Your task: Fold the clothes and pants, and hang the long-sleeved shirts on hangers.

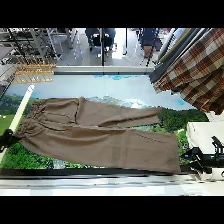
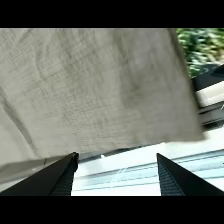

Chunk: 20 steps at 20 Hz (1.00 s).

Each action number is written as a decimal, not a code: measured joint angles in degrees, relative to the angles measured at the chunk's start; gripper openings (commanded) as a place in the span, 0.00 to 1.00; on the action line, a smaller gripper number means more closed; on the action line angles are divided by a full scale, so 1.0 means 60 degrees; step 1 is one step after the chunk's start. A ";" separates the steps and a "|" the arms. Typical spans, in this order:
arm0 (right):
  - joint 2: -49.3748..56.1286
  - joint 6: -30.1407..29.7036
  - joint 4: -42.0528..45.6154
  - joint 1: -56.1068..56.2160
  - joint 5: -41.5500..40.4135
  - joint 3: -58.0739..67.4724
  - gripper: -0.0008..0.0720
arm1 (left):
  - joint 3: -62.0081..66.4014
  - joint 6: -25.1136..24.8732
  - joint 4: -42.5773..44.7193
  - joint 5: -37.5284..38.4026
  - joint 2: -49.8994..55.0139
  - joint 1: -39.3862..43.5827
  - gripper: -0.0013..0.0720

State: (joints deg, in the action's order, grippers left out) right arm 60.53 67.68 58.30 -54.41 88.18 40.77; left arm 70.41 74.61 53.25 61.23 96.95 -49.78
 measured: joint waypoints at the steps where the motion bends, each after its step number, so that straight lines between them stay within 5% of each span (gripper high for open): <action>1: 0.0004 -0.0131 0.0004 -0.0007 0.0022 -0.0047 0.80 | 0.0175 -0.0004 -0.0215 0.0058 -0.0055 -0.0255 0.03; 6: 0.0000 -0.0729 0.0084 0.0208 -0.0142 -0.0401 0.78 | 0.0561 -0.0091 -0.0517 0.0441 -0.0226 -0.1665 0.03; 8: 0.0000 -0.0823 0.0149 0.0678 -0.0637 -0.0525 0.70 | 0.0605 -0.0197 -0.0579 0.0619 -0.0248 -0.2069 0.03; 16: 0.1293 -0.0710 -0.2765 0.3679 -0.4790 -0.0419 0.70 | 0.0648 -0.0324 -0.0608 0.1249 -0.0266 -0.2594 0.05; 17: 0.1727 -0.0696 -0.3147 0.4047 -0.5253 -0.0233 0.70 | 0.0648 -0.0324 -0.0605 0.1366 -0.0266 -0.2608 0.11; 19: 0.2586 -0.0688 -0.3730 0.4645 -0.5876 0.0302 0.70 | 0.0648 -0.0324 -0.0608 0.1639 -0.0266 -0.2623 0.62; 20: 0.2965 -0.0685 -0.3872 0.4841 -0.5989 0.0612 0.71 | 0.0648 -0.0324 -0.0605 0.1781 -0.0266 -0.2630 0.63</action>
State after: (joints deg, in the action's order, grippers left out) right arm 78.32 63.57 35.07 -25.36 52.25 44.45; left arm 74.30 72.66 49.63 71.92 95.35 -65.56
